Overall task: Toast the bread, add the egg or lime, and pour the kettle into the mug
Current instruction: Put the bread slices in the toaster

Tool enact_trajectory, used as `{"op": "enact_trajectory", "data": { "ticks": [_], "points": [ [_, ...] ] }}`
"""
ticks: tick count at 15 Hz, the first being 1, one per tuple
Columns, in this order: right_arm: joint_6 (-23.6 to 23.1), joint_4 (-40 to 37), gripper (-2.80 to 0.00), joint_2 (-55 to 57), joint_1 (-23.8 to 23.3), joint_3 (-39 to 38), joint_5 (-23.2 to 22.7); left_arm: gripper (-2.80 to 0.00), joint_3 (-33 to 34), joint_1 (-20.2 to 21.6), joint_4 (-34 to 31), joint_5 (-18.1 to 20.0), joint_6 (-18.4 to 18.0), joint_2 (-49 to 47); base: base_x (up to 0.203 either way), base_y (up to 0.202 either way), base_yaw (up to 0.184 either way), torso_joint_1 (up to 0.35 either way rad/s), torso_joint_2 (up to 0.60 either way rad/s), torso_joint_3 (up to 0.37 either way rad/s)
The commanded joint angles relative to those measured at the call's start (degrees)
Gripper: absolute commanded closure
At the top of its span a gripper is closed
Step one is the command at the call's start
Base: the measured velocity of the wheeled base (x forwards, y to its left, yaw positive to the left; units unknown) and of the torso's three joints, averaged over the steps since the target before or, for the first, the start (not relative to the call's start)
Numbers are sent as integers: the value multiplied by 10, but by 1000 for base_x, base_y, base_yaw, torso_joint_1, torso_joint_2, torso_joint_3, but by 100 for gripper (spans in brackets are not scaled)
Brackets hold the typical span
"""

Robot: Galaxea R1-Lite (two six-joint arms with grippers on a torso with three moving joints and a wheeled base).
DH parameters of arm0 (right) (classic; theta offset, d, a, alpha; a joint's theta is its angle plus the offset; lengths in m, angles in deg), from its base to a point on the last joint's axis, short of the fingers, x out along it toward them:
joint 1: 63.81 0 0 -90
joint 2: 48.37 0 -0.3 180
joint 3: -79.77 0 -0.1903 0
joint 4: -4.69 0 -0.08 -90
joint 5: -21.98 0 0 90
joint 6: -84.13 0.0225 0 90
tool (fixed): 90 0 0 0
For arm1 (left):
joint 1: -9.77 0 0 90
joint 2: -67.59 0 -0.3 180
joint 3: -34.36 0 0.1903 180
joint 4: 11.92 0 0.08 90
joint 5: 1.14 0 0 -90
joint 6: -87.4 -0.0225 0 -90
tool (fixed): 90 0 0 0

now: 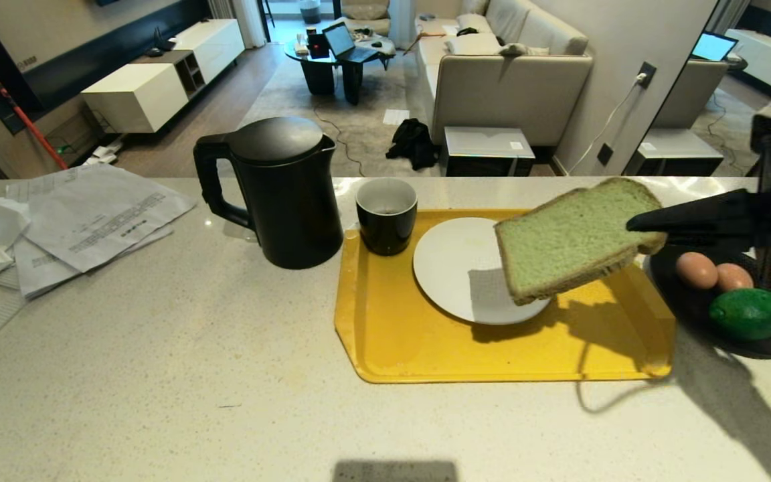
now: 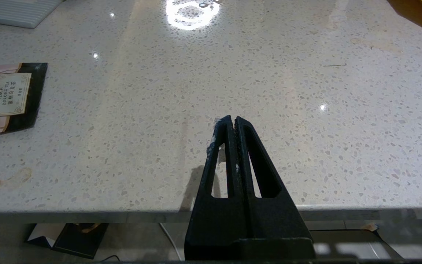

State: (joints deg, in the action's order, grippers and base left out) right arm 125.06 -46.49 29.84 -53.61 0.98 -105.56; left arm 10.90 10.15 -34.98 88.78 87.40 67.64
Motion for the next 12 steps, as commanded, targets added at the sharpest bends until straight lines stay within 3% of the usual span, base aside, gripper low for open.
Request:
{"op": "enact_trajectory", "data": {
  "ticks": [1,4,7,12],
  "points": [
    [-70,-73,0,-59,7,37,54,0,0,0,0,0,0,0,0,0,0,0,0,0],
    [-178,-121,0,-113,8,38,142,0,0,0,0,0,0,0,0,0,0,0,0,0],
    [-241,-159,0,-162,7,37,204,0,0,1,0,0,0,0,0,0,0,0,0,0],
    [-264,-181,0,-199,7,33,265,0,0,0,0,0,0,0,0,0,0,0,0,0]
  ]
}}
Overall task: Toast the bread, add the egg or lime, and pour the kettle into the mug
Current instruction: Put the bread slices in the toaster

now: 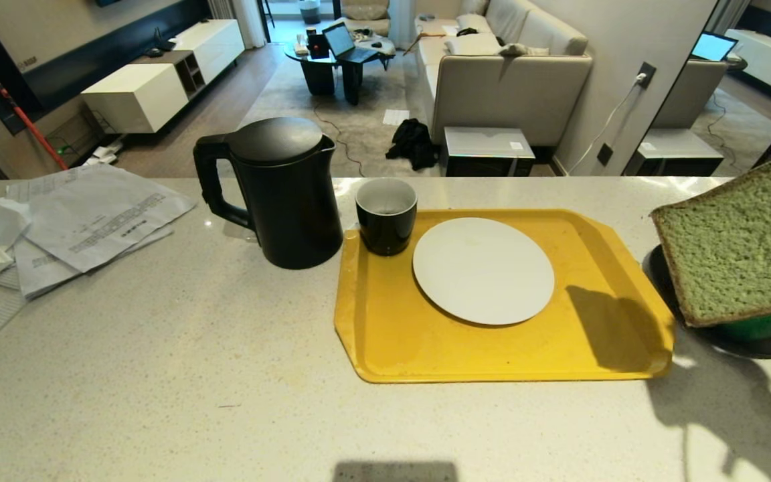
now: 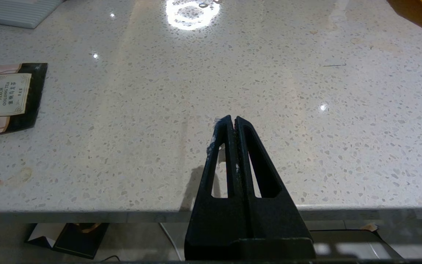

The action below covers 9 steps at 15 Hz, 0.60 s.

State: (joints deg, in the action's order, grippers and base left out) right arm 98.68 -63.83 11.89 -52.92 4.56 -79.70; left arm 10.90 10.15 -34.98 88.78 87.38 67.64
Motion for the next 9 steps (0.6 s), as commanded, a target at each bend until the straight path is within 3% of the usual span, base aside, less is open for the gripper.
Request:
{"op": "enact_trajectory", "data": {
  "ticks": [1,4,7,9],
  "points": [
    [-14,-12,0,-25,0,-13,20,0,0,1,0,0,0,0,0,0,0,0,0,0],
    [-67,-13,0,-49,0,-35,57,0,0,1,0,0,0,0,0,0,0,0,0,0],
    [-70,-13,0,-63,0,-34,132,0,0,0,0,0,0,0,0,0,0,0,0,0],
    [-77,-15,0,-83,0,-47,146,0,0,0,0,0,0,0,0,0,0,0,0,0]
  ]
}}
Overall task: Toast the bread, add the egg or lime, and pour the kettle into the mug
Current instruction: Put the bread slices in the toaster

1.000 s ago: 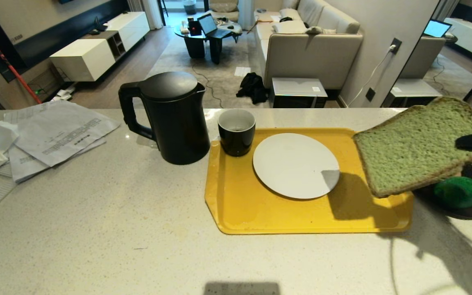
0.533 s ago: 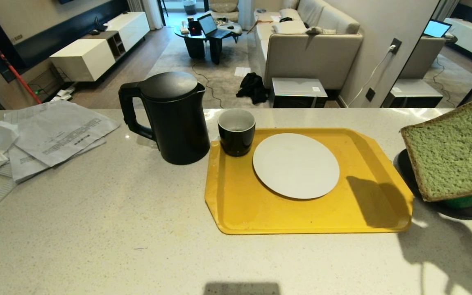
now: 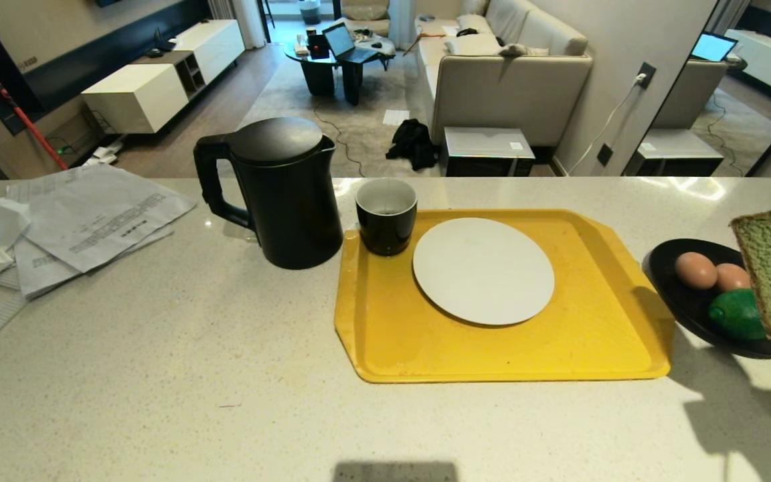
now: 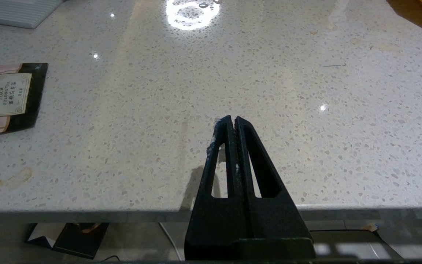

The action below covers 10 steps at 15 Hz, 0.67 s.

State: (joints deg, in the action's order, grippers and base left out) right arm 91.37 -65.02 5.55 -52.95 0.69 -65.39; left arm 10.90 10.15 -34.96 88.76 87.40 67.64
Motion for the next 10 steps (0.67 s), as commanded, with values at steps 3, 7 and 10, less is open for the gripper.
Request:
{"op": "enact_trajectory", "data": {
  "ticks": [3,7,10],
  "points": [
    [-31,-2,0,-37,0,-32,-22,0,0,1,0,0,0,0,0,0,0,0,0,0],
    [-34,-2,0,-39,0,-29,-38,0,0,0,0,0,0,0,0,0,0,0,0,0],
    [-34,-2,0,-44,0,-31,-37,0,0,0,0,0,0,0,0,0,0,0,0,0]
  ]
}}
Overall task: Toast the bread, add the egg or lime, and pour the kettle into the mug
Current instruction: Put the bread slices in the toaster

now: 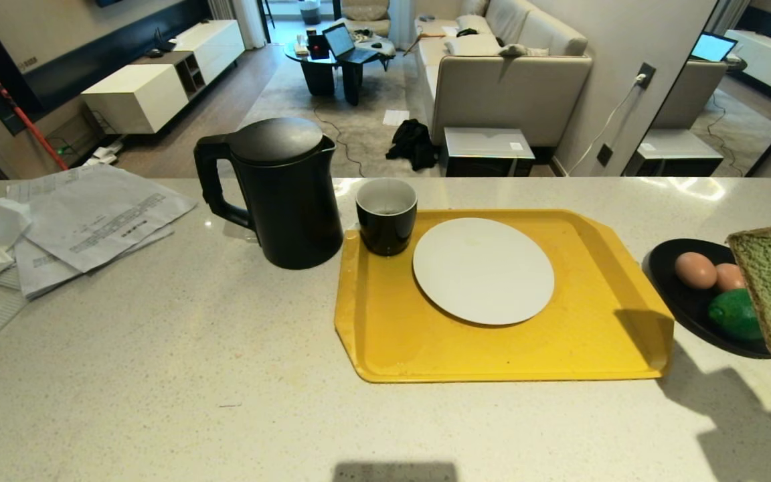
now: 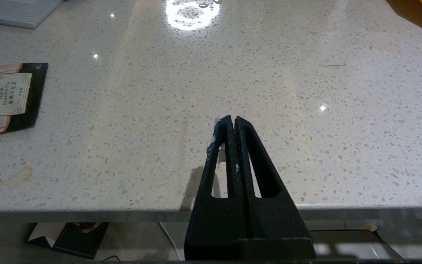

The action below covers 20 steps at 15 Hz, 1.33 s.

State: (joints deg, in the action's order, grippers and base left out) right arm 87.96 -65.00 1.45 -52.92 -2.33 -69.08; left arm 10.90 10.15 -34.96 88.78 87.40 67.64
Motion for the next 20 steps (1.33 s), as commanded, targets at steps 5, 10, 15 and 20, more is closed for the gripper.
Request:
{"op": "enact_trajectory", "data": {
  "ticks": [5,10,15,20],
  "points": [
    [0,-3,0,-9,0,-4,2,0,0,1,0,-1,0,0,0,0,0,2,0,39],
    [0,-3,0,-12,0,-4,2,0,0,1,0,-1,-1,0,0,0,0,2,3,184],
    [0,-3,0,-17,0,-14,5,0,0,1,0,-1,0,0,0,0,0,1,2,133],
    [0,-2,0,-25,0,-27,19,0,0,1,0,-1,0,0,0,0,0,-1,0,5]
  ]
}}
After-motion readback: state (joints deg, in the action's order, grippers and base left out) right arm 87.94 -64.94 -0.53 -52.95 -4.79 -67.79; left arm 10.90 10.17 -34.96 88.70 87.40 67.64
